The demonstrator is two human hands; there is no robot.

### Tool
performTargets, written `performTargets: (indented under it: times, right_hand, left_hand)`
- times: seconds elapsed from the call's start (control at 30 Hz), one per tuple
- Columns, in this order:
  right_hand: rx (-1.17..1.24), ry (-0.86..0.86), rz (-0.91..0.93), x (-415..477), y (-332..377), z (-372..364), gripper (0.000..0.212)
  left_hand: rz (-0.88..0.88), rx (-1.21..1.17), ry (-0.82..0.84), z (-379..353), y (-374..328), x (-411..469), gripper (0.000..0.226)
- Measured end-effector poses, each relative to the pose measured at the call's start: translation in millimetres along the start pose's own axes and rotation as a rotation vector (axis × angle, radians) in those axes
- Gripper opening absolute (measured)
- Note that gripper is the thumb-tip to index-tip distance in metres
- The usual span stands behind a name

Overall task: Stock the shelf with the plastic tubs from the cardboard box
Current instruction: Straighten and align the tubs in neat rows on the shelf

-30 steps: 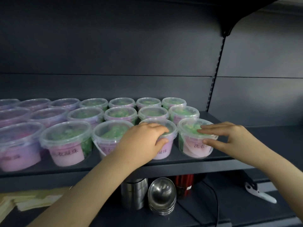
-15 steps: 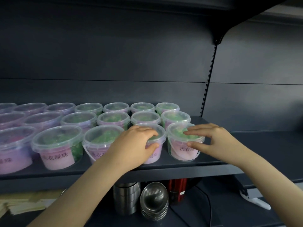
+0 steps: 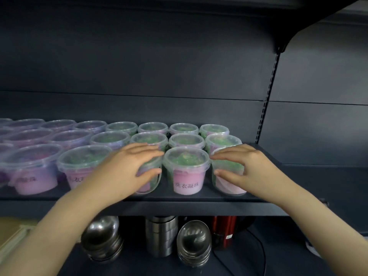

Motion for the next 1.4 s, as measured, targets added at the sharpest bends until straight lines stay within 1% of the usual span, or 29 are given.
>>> performTargets:
  times: [0.13,0.2,0.3,0.4,0.5,0.6,0.7,0.83,0.93,0.97,1.03,1.1,1.17,1.23,1.27,1.33,1.4]
  right_hand:
    - [-0.039,0.039,0.033,12.9,25.5,-20.9,0.039]
    - [-0.056,0.049,0.005,18.4,31.5,-30.2,0.038]
    - [-0.093,0.058,-0.062,26.3,31.7,-37.8,0.031]
    - [-0.112,0.042,-0.116,32.5,29.1,-34.5,0.024]
    - [-0.09,0.05,-0.177,35.7,25.4,-35.6,0.019]
    - [-0.062,0.071,-0.218,36.0,23.7,-42.8,0.02]
    - [-0.074,0.085,-0.246,35.9,24.9,-45.9,0.022]
    - [-0.075,0.072,-0.259,36.3,29.3,-42.7,0.018]
    - [-0.092,0.096,-0.251,32.7,36.1,-42.6,0.021]
    - [-0.112,0.091,-0.232,30.8,40.3,-41.8,0.024]
    - [-0.137,0.03,-0.196,26.9,46.2,-37.0,0.029]
    - [-0.144,-0.038,-0.203,24.9,49.9,-32.4,0.025]
    - [-0.153,-0.012,-0.21,26.3,52.0,-38.4,0.019]
    - [-0.147,0.019,-0.216,26.8,52.2,-44.4,0.016]
    - [-0.124,0.004,-0.229,25.5,51.3,-42.3,0.017]
    - [-0.101,-0.06,-0.265,18.8,43.8,-31.6,0.022]
    - [-0.158,-0.144,-0.293,8.6,33.2,-15.9,0.025]
  left_hand:
    - [0.071,0.017,0.115,5.0,34.2,-13.8,0.051]
    - [0.062,0.013,0.125,4.0,40.0,-15.7,0.045]
    - [0.023,0.02,0.111,2.5,42.2,-13.9,0.039]
    - [-0.018,0.018,0.066,4.4,44.6,-13.4,0.038]
    - [-0.046,-0.001,0.088,2.0,50.6,-13.3,0.039]
    - [-0.047,-0.023,0.108,-1.4,54.4,-12.5,0.039]
    - [-0.05,0.021,0.073,-1.5,50.9,-12.0,0.039]
    - [-0.07,0.042,0.057,0.1,46.2,-10.5,0.04]
    - [-0.078,-0.01,0.075,1.5,48.5,-13.6,0.043]
    - [-0.073,-0.054,0.082,3.2,50.7,-16.5,0.046]
    - [-0.068,-0.096,0.081,7.6,55.9,-21.5,0.049]
    - [-0.075,-0.06,0.07,11.7,58.4,-23.2,0.044]
    - [-0.078,-0.03,0.071,12.8,57.4,-22.4,0.038]
    - [-0.078,-0.033,0.066,14.1,55.1,-25.1,0.036]
    - [-0.075,-0.036,0.051,16.4,56.1,-28.4,0.038]
    - [-0.064,0.005,-0.033,28.0,61.5,-37.3,0.042]
    - [-0.018,0.057,-0.103,38.4,72.4,-44.9,0.042]
Point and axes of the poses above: each hand's wrist, its own x-axis towards the middle knuckle, its own z-axis out of the back of the hand, y = z × x, the point moved 8 cm from there along x, towards the middle knuckle, and after that the axes turned 3 degrees about -z, right-handed, at the moved point
